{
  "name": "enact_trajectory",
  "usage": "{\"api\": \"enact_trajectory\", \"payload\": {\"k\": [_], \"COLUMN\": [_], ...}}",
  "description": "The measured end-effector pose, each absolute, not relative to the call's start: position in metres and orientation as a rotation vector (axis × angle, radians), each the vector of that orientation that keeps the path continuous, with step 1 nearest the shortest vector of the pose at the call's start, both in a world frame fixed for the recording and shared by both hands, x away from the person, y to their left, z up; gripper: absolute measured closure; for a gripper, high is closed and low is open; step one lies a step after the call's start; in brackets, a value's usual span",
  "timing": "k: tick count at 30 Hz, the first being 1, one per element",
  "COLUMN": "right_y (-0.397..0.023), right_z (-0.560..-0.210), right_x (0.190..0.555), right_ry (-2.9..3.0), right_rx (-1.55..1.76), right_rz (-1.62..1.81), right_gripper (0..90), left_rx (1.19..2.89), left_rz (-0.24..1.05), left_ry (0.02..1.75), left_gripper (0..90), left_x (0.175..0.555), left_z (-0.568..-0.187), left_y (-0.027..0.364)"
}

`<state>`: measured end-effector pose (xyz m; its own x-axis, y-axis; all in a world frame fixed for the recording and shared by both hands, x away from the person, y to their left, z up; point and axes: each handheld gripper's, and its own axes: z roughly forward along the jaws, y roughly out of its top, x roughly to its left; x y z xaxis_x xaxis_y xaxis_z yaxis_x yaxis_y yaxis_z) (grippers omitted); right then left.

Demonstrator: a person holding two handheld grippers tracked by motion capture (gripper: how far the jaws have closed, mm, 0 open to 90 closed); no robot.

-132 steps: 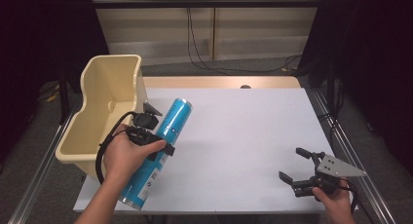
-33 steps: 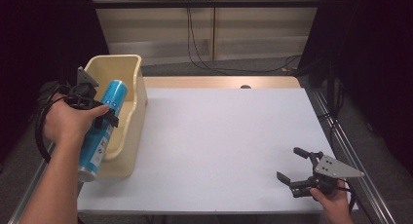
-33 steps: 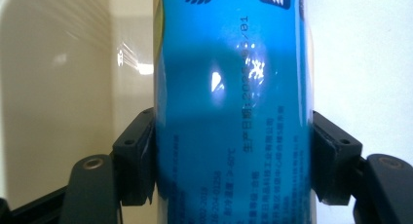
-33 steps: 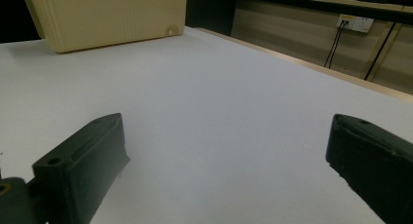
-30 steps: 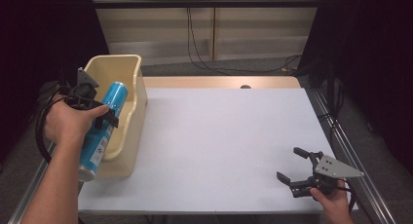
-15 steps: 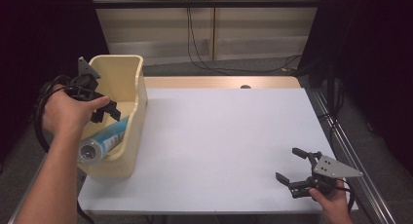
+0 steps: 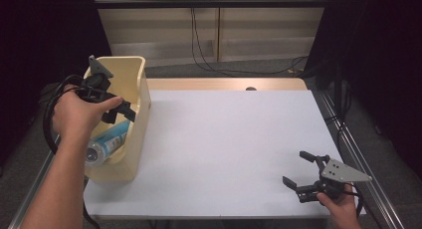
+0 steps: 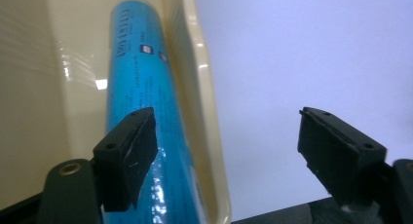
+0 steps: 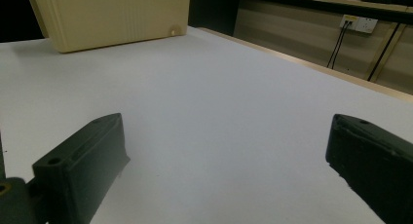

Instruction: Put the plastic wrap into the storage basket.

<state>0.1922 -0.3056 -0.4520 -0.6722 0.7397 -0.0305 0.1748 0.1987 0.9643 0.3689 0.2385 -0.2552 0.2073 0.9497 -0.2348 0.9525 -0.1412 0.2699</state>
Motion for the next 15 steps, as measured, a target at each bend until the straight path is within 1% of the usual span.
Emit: {"api": "enact_trajectory", "payload": {"k": [7, 15], "right_y": [-0.305, -0.306], "right_z": [-0.451, -0.451], "right_x": [0.192, 0.192], "right_ry": [1.982, 1.978], "right_rx": [0.844, 0.838], "right_rz": [1.491, 1.49], "right_gripper": [0.7, 0.7], "left_rx": [2.172, 2.206], "left_rz": [-0.054, -0.062], "left_ry": [1.708, 1.673], "left_gripper": [18.8, 16.5], "left_x": [0.364, 0.359], "left_z": [-0.263, -0.27], "left_y": [0.22, 0.203]}}
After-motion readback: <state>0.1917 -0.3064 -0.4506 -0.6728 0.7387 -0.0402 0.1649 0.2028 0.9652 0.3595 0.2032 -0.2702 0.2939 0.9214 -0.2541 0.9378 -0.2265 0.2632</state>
